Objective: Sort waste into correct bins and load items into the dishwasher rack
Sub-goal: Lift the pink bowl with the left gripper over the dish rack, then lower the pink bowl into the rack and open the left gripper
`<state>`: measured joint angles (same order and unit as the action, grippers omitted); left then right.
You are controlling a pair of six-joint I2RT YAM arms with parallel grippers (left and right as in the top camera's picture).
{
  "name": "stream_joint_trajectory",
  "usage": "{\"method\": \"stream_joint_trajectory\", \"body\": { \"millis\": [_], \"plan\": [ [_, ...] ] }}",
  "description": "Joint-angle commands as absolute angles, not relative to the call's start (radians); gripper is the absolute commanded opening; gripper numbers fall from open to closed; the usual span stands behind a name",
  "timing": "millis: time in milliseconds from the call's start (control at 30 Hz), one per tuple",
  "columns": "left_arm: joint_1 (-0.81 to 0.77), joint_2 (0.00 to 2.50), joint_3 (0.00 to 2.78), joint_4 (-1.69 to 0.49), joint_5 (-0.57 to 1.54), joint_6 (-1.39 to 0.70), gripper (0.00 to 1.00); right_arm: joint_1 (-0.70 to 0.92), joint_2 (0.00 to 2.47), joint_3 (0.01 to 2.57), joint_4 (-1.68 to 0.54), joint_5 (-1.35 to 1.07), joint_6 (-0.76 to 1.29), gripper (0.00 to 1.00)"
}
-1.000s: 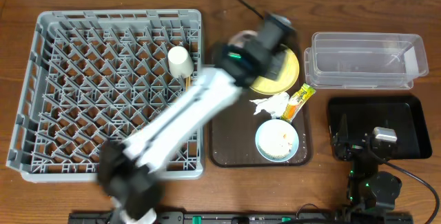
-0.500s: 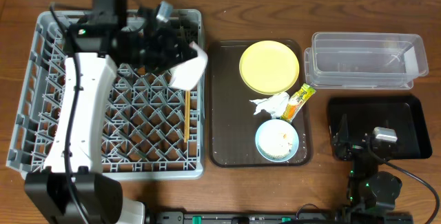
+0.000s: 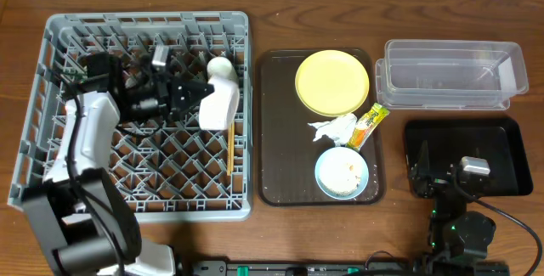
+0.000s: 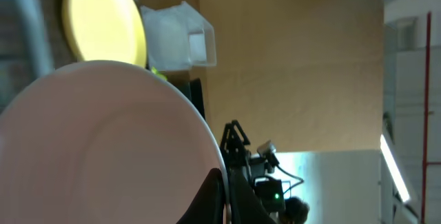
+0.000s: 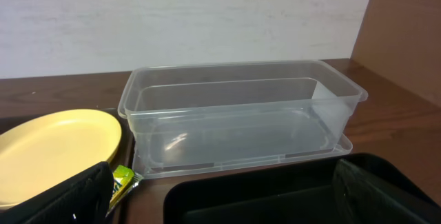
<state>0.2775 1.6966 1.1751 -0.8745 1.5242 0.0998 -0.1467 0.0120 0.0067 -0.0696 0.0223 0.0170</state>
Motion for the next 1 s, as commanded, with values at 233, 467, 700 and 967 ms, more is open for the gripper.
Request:
{"method": "stream_joint_trajectory", "body": {
  "millis": [233, 467, 700, 967],
  "plan": [
    [0.296, 1.803, 1.164, -0.812, 1.57, 0.131, 0.06, -0.159, 0.006, 0.006, -0.073, 0.025, 0.01, 0.99],
    [0.296, 1.803, 1.164, -0.773, 1.571, 0.027, 0.06, -0.159, 0.006, 0.006, -0.073, 0.025, 0.01, 0.99],
    [0.296, 1.803, 1.164, -0.754, 1.571, -0.079, 0.06, -0.159, 0.006, 0.006, -0.073, 0.025, 0.01, 0.99],
    [0.295, 1.803, 1.164, -0.803, 1.571, -0.119, 0.06, -0.159, 0.006, 0.006, -0.073, 0.025, 0.01, 0.99]
  ]
}}
